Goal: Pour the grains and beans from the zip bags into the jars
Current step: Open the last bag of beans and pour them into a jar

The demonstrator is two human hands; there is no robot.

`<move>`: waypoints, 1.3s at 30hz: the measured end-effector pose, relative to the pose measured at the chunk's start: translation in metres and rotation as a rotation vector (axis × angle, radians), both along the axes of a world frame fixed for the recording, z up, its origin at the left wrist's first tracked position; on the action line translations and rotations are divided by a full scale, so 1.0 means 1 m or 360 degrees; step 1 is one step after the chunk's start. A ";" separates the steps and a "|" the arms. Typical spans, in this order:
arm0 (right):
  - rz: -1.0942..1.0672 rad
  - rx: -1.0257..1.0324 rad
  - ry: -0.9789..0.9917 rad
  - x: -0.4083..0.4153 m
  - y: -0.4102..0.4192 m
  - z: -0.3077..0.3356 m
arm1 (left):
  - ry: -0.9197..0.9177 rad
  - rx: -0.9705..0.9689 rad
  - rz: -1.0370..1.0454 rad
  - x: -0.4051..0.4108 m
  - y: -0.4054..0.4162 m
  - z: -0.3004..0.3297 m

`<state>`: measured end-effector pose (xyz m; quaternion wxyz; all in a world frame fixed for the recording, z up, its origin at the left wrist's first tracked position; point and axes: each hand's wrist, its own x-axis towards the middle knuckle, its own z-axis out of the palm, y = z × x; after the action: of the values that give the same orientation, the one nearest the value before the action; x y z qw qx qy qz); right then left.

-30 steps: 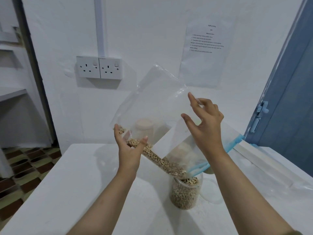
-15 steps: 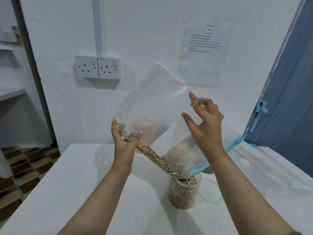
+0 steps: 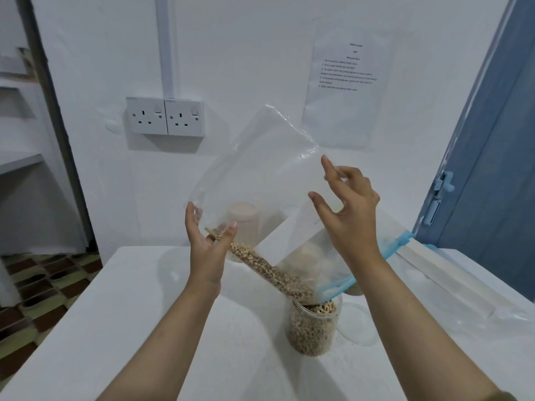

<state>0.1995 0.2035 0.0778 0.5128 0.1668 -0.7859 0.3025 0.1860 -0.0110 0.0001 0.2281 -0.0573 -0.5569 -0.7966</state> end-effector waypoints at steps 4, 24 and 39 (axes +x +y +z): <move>0.0010 -0.0010 0.0002 0.001 -0.001 0.000 | 0.0011 -0.0027 0.0009 0.001 -0.003 0.002; 0.0084 -0.0042 -0.0072 0.006 -0.002 0.004 | -0.0076 -0.0014 -0.0023 -0.004 -0.007 0.003; 0.0182 -0.0020 -0.0078 -0.005 0.005 0.007 | -0.0031 -0.0060 0.0007 -0.003 -0.009 0.006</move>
<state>0.1948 0.2086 0.0848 0.4764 0.2007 -0.7854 0.3403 0.1828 -0.0196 0.0066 0.2234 -0.0526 -0.5741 -0.7860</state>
